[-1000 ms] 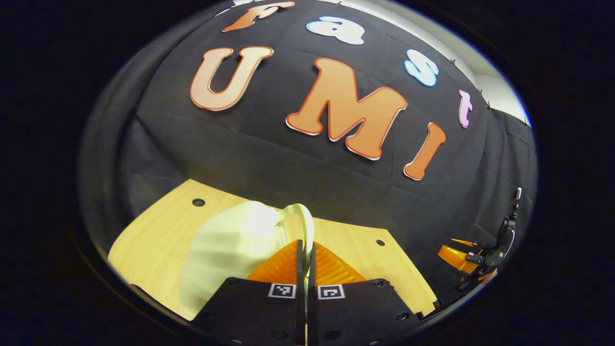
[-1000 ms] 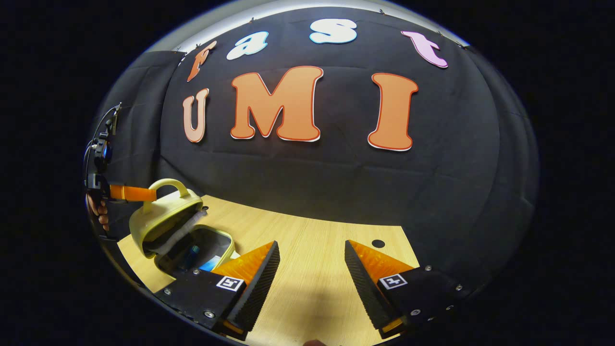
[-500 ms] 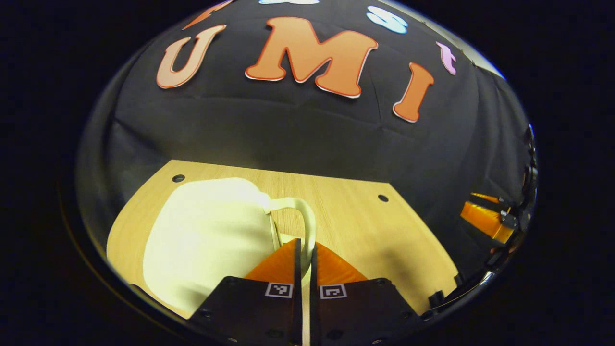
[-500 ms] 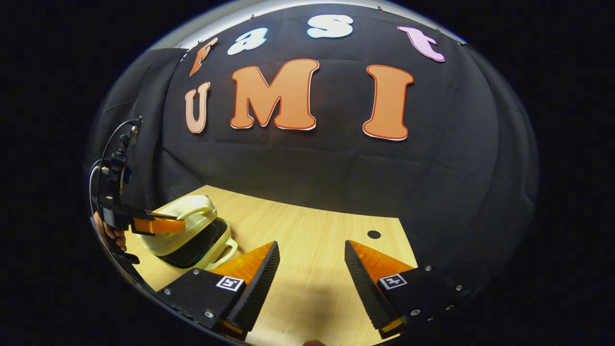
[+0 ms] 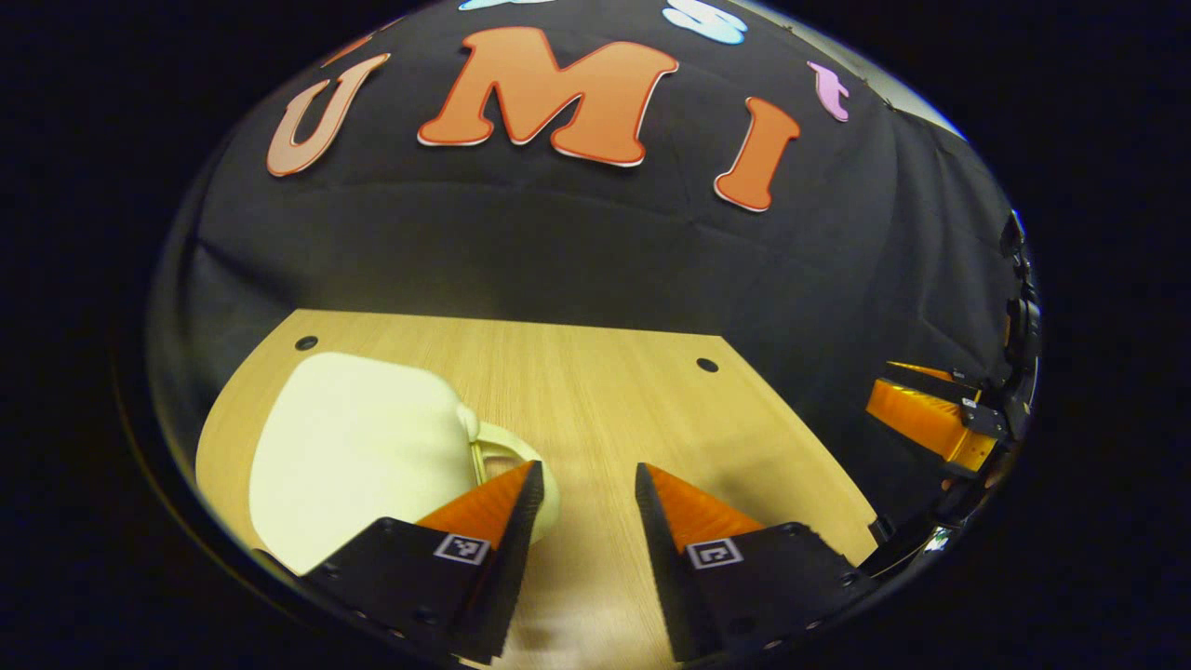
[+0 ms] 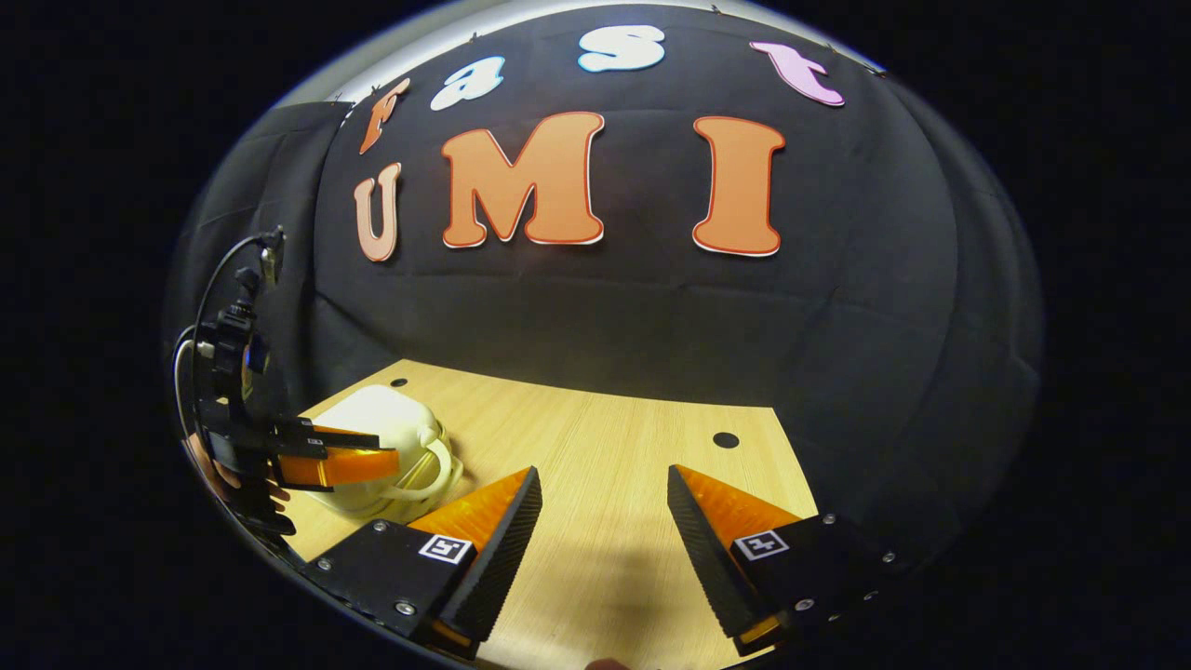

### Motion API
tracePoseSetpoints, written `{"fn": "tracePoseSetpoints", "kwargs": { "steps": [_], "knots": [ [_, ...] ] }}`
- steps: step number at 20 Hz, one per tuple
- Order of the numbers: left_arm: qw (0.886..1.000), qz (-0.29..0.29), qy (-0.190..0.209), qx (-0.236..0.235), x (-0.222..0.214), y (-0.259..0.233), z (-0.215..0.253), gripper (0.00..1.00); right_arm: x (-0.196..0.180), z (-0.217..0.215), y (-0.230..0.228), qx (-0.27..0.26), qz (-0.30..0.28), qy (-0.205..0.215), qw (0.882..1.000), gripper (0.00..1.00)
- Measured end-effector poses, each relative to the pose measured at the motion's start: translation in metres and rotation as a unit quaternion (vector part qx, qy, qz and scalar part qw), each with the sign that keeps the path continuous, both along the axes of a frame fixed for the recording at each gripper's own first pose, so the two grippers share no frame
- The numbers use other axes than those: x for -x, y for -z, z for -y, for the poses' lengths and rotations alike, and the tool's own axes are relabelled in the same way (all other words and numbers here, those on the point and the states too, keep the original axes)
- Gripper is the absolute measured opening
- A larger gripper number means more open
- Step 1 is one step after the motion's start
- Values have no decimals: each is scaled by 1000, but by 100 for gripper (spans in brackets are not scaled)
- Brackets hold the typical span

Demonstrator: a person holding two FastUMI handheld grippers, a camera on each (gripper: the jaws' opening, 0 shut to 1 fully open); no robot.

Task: First open the suitcase, pack the skin care products into it, and then close the suitcase.

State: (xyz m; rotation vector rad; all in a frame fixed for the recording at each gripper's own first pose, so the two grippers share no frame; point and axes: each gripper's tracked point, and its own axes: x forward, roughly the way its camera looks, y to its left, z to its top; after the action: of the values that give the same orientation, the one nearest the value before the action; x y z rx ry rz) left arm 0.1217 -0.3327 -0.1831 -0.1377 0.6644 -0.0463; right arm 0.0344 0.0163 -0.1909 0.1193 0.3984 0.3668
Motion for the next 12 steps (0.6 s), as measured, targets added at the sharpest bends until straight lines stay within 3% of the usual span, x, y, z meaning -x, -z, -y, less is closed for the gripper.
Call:
{"fn": "tracePoseSetpoints", "kwargs": {
  "steps": [1,3,7,12],
  "knots": [
    [1000,21,0,-5,-1,-12,1,74,-4,-2,-5,-5,8,5,1000,88],
    [999,46,-4,-20,-5,-32,3,91,-6,-5,-19,-14,23,6,1000,87],
    [993,96,-35,-57,-11,-69,11,93,-9,-18,-45,-24,60,3,998,87],
    [974,175,-67,-125,-14,-110,13,95,-14,-36,-73,-23,122,1,992,87]
  ]
}}
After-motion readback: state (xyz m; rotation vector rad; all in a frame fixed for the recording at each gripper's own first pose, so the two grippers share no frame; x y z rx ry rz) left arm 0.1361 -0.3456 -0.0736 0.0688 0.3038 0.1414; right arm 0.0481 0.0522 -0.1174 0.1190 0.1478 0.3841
